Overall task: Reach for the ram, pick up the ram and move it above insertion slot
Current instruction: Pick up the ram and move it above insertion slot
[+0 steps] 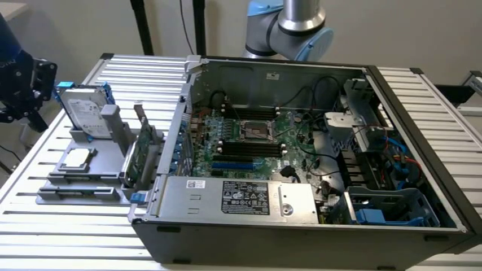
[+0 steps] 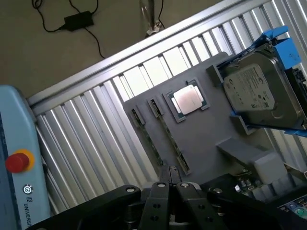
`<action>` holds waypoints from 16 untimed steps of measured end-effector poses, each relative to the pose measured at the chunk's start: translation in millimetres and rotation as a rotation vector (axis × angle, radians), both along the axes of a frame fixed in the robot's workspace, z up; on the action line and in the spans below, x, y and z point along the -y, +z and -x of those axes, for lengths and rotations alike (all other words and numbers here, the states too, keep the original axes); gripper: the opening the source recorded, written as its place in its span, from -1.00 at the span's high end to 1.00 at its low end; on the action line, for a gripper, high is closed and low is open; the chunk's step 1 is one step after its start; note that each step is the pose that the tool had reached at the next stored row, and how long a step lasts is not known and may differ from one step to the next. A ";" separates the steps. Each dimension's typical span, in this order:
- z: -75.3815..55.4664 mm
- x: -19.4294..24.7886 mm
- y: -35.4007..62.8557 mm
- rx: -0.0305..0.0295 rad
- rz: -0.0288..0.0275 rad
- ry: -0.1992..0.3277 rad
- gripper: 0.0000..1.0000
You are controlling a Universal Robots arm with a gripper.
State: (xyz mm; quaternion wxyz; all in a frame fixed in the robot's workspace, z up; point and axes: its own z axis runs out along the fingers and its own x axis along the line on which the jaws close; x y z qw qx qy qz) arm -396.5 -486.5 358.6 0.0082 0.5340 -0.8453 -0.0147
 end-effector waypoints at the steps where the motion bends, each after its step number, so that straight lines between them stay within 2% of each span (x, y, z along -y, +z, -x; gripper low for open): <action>1: 0.0 0.0 0.0 0.0008 0.0000 0.020 0.79; 16: 0.0 0.0 0.0 0.0124 -0.0001 0.291 0.79</action>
